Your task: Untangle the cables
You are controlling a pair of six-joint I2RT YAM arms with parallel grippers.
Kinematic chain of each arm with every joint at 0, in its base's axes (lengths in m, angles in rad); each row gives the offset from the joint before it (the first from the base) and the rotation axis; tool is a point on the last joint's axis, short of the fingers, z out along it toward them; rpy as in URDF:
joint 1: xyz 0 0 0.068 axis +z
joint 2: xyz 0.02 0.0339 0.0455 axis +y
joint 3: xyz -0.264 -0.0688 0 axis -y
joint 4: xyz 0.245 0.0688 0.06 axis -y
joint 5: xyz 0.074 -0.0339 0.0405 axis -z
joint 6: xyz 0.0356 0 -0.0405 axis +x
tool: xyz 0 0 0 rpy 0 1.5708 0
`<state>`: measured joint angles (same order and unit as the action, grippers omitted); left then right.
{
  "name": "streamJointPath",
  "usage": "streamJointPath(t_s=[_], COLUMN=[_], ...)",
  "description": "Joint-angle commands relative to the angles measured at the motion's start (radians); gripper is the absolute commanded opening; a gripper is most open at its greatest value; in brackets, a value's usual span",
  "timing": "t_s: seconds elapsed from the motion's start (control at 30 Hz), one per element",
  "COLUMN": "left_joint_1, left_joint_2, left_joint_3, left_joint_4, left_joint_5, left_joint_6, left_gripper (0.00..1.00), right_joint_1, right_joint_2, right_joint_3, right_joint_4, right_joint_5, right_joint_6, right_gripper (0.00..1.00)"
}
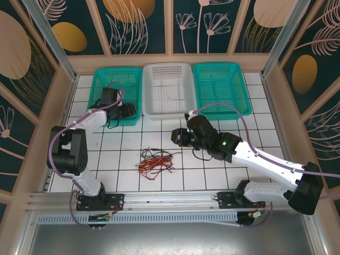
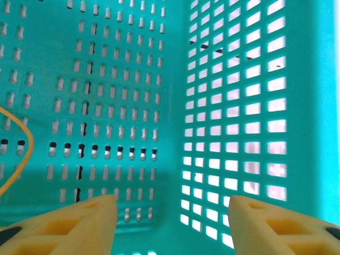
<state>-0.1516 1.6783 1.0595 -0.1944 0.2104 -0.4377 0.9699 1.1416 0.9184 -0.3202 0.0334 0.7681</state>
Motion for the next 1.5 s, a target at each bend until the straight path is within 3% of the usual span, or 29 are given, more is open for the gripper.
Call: streamJointPath(t_s=[0.0, 0.13, 0.27, 0.93, 1.47], left_joint_1=[-0.005, -0.005, -0.004, -0.005, -0.005], left_joint_2=[-0.062, -0.058, -0.002, 0.112, 0.203], left_joint_3=[-0.01, 0.002, 0.029, 0.059, 0.124], left_joint_4=[0.065, 0.106, 0.126, 0.402, 0.487], left_joint_5=[0.041, 0.073, 0.116, 0.334, 0.387], left_joint_6=[-0.05, -0.081, -0.111, -0.269, -0.321], left_gripper=[0.62, 0.65, 0.61, 0.57, 0.56], right_joint_1=[0.018, 0.059, 0.092, 0.106, 0.215], right_joint_2=[0.017, 0.07, 0.09, 0.152, 0.34], right_joint_3=[0.031, 0.066, 0.088, 0.1, 0.17], right_joint_4=[-0.011, -0.051, -0.081, -0.049, -0.081], right_joint_5=[-0.001, 0.026, 0.065, 0.056, -0.126], right_joint_6=[-0.011, -0.025, -0.017, -0.01, -0.152], right_gripper=[0.3, 0.3, 0.29, 0.27, 0.29])
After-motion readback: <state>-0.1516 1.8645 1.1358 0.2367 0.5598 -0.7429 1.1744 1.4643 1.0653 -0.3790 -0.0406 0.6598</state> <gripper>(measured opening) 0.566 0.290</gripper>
